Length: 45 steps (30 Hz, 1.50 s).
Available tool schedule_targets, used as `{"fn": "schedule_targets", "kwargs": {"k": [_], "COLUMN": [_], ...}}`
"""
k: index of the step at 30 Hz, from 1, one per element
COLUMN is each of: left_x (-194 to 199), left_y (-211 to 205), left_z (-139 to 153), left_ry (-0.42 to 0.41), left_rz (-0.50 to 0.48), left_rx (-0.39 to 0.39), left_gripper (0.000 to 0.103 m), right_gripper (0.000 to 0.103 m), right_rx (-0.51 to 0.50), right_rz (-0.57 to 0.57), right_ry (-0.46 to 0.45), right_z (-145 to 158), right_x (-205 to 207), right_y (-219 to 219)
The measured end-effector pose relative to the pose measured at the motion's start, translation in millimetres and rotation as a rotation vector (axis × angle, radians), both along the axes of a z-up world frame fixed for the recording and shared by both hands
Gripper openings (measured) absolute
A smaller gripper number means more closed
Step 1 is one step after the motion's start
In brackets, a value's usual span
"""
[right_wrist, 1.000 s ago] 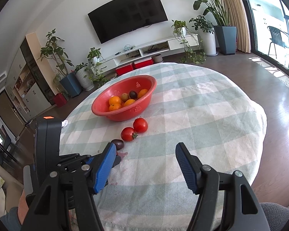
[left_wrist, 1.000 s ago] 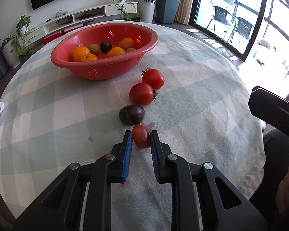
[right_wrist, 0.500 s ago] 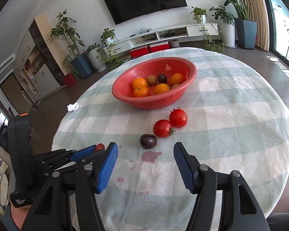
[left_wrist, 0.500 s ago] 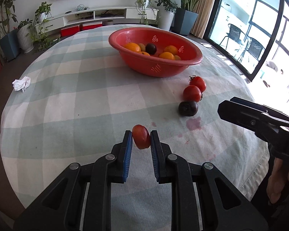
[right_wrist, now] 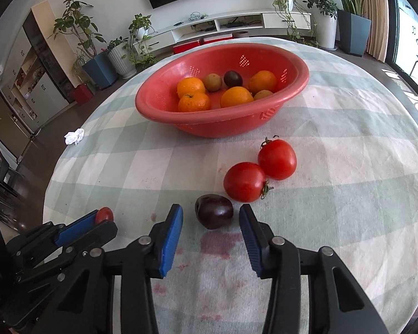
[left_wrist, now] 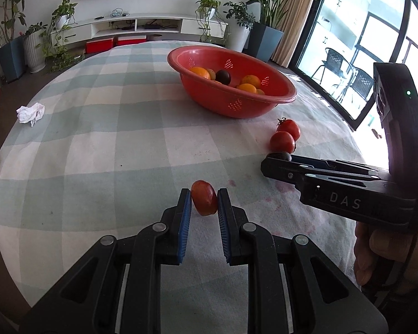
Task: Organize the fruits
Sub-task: 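Close the left tool on a small red tomato while the right tool grasps a dark purple tomato, then carry both tomatoes into the red bowl and open both tools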
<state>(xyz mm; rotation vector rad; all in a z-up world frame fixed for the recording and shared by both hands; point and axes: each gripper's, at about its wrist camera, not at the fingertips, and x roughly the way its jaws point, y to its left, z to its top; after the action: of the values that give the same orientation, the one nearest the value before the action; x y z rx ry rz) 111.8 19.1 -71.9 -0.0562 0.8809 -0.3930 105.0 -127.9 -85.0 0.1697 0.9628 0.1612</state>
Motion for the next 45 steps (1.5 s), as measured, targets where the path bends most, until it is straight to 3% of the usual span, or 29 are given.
{"fn": "schedule_targets", "kwargs": {"k": [8,16,27,37,45], "left_x": [-1,-2,1,41,98], "left_y": [0,-2,-11,-26,-51], "left_z": [0,1,21,81,101], "left_ry": [0.000,-0.009,-0.031,-0.133,-0.144], "left_rz": [-0.001,0.001,-0.017,-0.053,-0.071], "left_rx": [-0.007,0.006,0.010,0.047,0.063], "left_gripper": [0.018,0.018,0.018,0.018,0.018], "right_gripper": [0.031,0.031,0.031,0.031,0.031], "right_rx": [-0.020,0.009,0.057,0.036,0.007], "right_rz": [0.006,0.015,-0.029,-0.112,-0.056], "right_ry": [-0.006,-0.026,-0.113,-0.221,-0.328], "right_z": [0,10,49,94,135], "right_x": [0,-12,-31,-8,36], "right_y": [0,-4,-41,-98,-97]}}
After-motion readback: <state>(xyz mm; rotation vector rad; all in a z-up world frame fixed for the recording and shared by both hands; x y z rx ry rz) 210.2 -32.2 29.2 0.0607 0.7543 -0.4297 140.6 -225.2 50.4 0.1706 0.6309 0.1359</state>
